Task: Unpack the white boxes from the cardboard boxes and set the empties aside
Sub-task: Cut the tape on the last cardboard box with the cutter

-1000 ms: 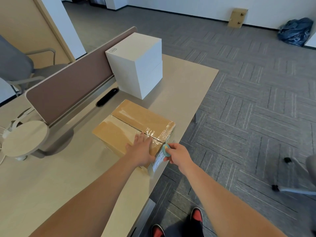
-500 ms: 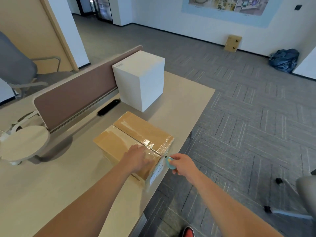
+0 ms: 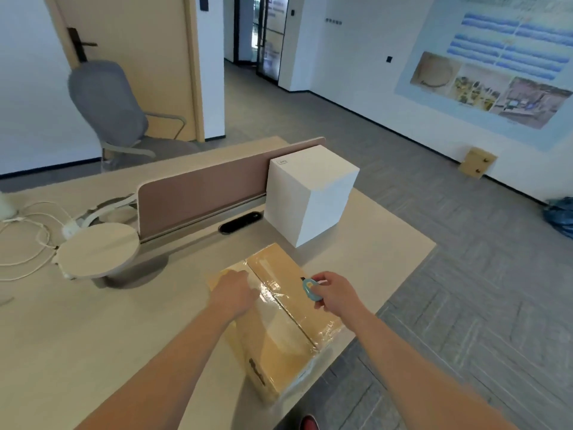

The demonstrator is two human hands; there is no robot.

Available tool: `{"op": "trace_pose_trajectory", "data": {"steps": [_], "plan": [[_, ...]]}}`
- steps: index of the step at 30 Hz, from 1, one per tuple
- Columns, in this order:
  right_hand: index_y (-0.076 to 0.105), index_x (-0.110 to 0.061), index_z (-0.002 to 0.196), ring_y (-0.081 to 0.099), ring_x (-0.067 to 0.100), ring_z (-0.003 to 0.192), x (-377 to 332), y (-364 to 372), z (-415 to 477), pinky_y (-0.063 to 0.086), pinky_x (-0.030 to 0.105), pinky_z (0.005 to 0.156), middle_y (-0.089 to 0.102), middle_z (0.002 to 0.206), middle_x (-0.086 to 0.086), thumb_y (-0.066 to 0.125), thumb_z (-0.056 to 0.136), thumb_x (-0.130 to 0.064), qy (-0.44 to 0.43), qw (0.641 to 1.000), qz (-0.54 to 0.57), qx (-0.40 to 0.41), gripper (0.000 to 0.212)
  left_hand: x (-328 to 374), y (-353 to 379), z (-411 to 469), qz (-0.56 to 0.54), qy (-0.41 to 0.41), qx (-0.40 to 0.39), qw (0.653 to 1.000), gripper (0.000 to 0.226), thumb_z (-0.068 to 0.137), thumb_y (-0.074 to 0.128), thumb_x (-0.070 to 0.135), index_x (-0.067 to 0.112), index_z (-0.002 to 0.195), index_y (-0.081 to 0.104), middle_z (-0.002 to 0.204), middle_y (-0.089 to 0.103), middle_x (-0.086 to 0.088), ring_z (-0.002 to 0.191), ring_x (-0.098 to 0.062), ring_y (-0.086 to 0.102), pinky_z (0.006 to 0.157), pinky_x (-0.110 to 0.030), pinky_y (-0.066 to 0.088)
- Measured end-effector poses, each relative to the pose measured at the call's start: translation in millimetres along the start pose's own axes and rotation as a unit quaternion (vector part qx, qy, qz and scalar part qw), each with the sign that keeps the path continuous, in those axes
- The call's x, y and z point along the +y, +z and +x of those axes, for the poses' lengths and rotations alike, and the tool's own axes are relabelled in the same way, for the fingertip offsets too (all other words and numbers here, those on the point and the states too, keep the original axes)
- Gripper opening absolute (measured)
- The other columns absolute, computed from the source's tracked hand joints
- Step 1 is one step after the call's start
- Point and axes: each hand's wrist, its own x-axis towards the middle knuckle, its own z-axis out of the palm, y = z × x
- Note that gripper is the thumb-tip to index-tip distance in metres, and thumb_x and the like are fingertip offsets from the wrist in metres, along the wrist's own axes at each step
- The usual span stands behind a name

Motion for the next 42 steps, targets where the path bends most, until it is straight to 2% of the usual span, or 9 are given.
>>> {"op": "trace_pose_trajectory", "data": {"steps": [6,10,13,17,21,25,29,36,42], "plan": [[0.063,-0.019,0.112,0.066,0.015,0.062,-31,29,84,0.049,0.022,0.058,0.066,0.102,0.004,0.062,0.096,-0.023,-0.059,0.994,-0.042,-0.085,0.016,-17,-2,41,0.015,-0.08,0.036,0.996,0.036,0.093,0.051,0.037,0.01,0.117,0.059,0.119,0.06,-0.011,0.11,-0.029,0.057,0.091,-0.034,0.046],[0.06,-0.024,0.112,0.064,0.016,0.076,-47,52,152,0.044,0.016,0.054,0.062,0.106,0.001,0.058,0.099,-0.026,-0.13,0.971,-0.114,-0.166,0.013,-13,6,68,-0.005,-0.171,0.048,0.984,0.047,0.092,0.051,0.039,0.015,0.132,0.052,0.132,0.054,-0.007,0.122,-0.028,0.052,0.103,-0.04,0.043],[0.063,-0.028,0.119,0.059,0.016,0.094,-58,67,194,0.045,0.027,0.075,0.06,0.108,-0.005,0.056,0.099,-0.027,-0.202,0.935,-0.2,-0.213,0.021,-6,10,82,-0.047,-0.234,0.039,0.97,0.051,0.091,0.051,0.037,0.02,0.139,0.048,0.14,0.049,-0.003,0.129,-0.027,0.046,0.108,-0.045,0.039],[0.066,-0.026,0.121,0.057,0.017,0.109,-78,89,234,0.045,0.033,0.093,0.062,0.119,-0.004,0.054,0.099,-0.022,-0.276,0.885,-0.254,-0.278,0.025,-3,14,94,-0.082,-0.281,0.052,0.955,0.036,0.086,0.055,0.028,0.016,0.119,0.061,0.123,0.061,-0.006,0.111,-0.026,0.057,0.092,-0.038,0.051],[0.069,-0.027,0.115,0.059,0.016,0.101,-92,117,253,0.045,0.027,0.078,0.065,0.114,-0.003,0.057,0.098,-0.02,-0.308,0.844,-0.283,-0.337,0.022,1,17,102,-0.092,-0.327,0.068,0.938,0.034,0.088,0.057,0.022,0.016,0.121,0.061,0.118,0.063,-0.005,0.106,-0.024,0.059,0.089,-0.035,0.052],[0.071,-0.024,0.112,0.058,0.017,0.101,-102,137,260,0.04,0.026,0.084,0.063,0.107,-0.004,0.058,0.097,-0.014,-0.325,0.799,-0.312,-0.399,0.022,0,17,104,-0.097,-0.338,0.069,0.934,0.04,0.087,0.06,0.024,0.015,0.126,0.059,0.123,0.063,-0.005,0.111,-0.026,0.058,0.089,-0.032,0.05],[0.072,-0.025,0.109,0.058,0.016,0.102,-103,149,264,0.041,0.027,0.086,0.062,0.105,-0.007,0.058,0.096,-0.014,-0.324,0.769,-0.332,-0.44,0.023,-2,16,104,-0.108,-0.358,0.07,0.925,0.037,0.084,0.063,0.027,0.017,0.119,0.061,0.115,0.064,-0.002,0.104,-0.022,0.059,0.085,-0.033,0.051],[0.072,-0.021,0.112,0.055,0.014,0.099,-108,149,267,0.037,0.025,0.083,0.062,0.105,-0.005,0.058,0.097,-0.014,-0.335,0.74,-0.339,-0.475,0.022,-2,15,107,-0.108,-0.366,0.068,0.922,0.035,0.085,0.06,0.026,0.016,0.118,0.06,0.112,0.063,-0.003,0.101,-0.022,0.057,0.081,-0.032,0.049],[0.073,-0.021,0.111,0.057,0.015,0.099,-114,149,268,0.039,0.026,0.084,0.064,0.107,-0.004,0.059,0.097,-0.014,-0.34,0.735,-0.337,-0.48,0.021,0,16,109,-0.107,-0.37,0.075,0.92,0.037,0.087,0.058,0.026,0.016,0.123,0.057,0.113,0.063,-0.005,0.1,-0.022,0.057,0.076,-0.03,0.046]]}}
